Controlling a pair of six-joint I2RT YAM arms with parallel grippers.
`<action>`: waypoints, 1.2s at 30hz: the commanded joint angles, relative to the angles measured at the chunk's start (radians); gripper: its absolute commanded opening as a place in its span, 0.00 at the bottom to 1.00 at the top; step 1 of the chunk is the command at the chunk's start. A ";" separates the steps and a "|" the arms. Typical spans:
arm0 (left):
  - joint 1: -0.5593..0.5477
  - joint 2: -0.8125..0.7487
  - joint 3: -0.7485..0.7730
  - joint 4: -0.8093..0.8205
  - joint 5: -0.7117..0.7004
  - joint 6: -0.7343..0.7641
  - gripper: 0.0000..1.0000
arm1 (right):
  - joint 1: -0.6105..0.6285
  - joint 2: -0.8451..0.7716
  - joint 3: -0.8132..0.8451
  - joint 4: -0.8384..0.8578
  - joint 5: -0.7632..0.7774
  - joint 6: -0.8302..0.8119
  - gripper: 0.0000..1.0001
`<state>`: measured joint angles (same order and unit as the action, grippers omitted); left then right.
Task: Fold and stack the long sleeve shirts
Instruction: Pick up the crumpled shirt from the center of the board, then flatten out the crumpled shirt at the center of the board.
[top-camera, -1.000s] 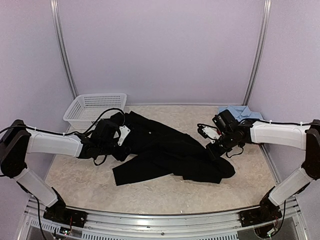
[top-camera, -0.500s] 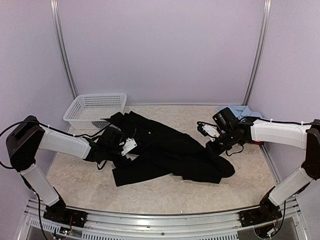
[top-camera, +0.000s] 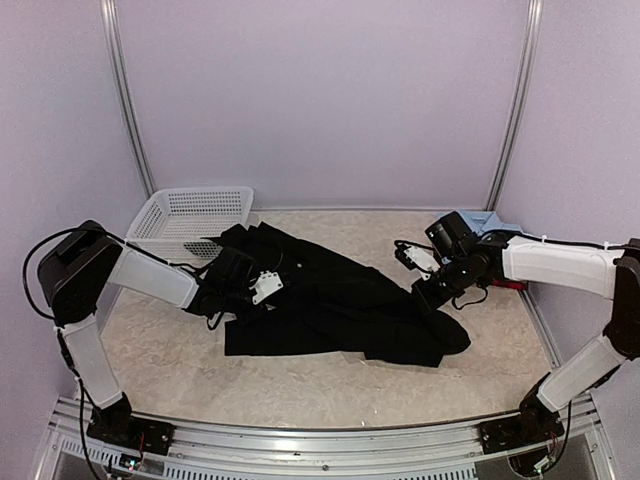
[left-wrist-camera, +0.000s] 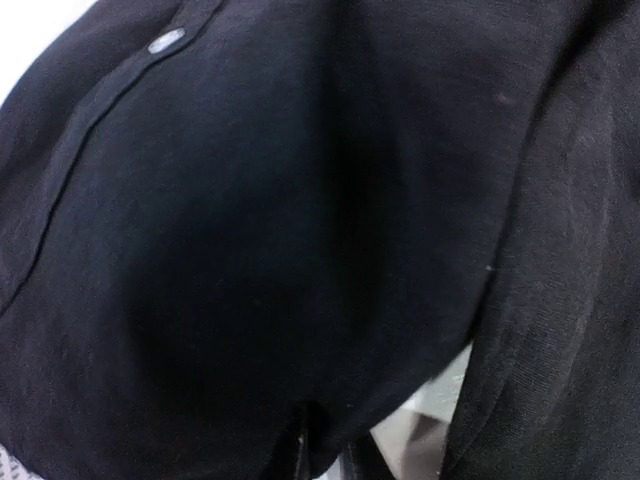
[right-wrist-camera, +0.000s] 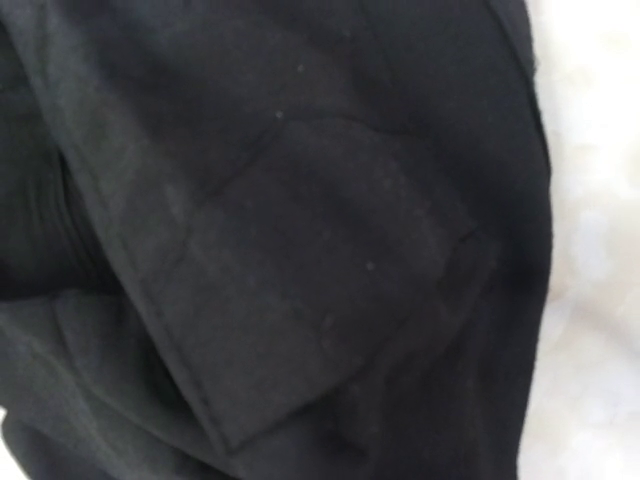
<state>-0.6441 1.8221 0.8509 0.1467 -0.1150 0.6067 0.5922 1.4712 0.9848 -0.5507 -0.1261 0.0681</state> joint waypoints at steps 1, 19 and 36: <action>0.031 -0.005 0.016 0.010 0.060 0.003 0.00 | -0.015 -0.038 0.050 -0.032 0.025 -0.009 0.00; 0.028 -0.569 0.260 -0.205 -0.175 -0.460 0.00 | -0.037 -0.038 0.526 -0.205 0.223 -0.107 0.00; -0.054 -0.626 0.780 -0.605 -0.221 -0.657 0.00 | -0.034 0.000 1.019 -0.360 -0.020 -0.125 0.00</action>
<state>-0.6899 1.2190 1.6066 -0.3702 -0.3202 0.0109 0.5701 1.5059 1.9934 -0.8326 -0.1024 -0.0662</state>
